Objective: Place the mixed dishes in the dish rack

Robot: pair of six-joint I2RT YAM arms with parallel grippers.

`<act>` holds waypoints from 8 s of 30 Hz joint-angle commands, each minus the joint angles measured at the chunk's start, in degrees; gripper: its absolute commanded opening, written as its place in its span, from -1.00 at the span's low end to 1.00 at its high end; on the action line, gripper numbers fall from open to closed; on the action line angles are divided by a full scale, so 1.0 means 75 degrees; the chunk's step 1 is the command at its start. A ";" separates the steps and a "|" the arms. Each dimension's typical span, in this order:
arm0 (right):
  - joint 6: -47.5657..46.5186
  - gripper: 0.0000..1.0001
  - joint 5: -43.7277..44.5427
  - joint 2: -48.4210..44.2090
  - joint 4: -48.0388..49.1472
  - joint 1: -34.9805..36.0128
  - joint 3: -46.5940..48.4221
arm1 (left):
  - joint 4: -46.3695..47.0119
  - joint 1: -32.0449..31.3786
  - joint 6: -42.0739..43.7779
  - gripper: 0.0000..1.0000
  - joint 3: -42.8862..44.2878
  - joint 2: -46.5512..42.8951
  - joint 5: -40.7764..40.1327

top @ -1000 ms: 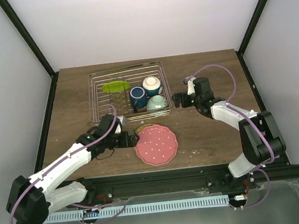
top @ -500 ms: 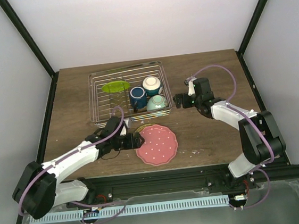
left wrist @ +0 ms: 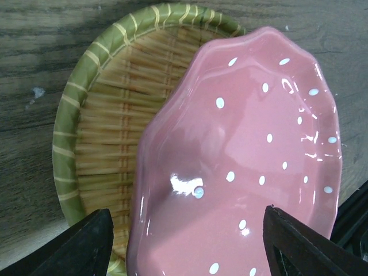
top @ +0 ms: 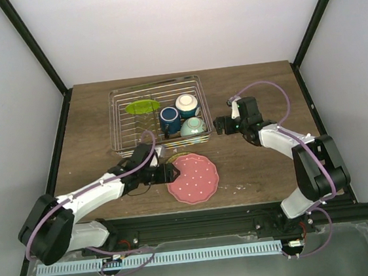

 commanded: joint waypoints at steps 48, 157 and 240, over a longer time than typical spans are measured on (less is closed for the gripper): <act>-0.0072 1.00 0.0090 0.0269 -0.0053 -0.0034 0.0330 | -0.1161 -0.0083 0.0895 -1.00 0.0848 -0.0979 -0.0341; -0.0178 1.00 0.0112 0.0852 0.0007 -0.0032 0.0481 | 0.3961 0.0959 1.6051 -1.00 0.2846 0.1537 -0.5664; -0.0104 1.00 0.0619 0.0090 -0.0624 -0.0043 0.0410 | -0.1983 -0.0081 -0.0078 0.61 -0.0276 -0.2121 -0.2803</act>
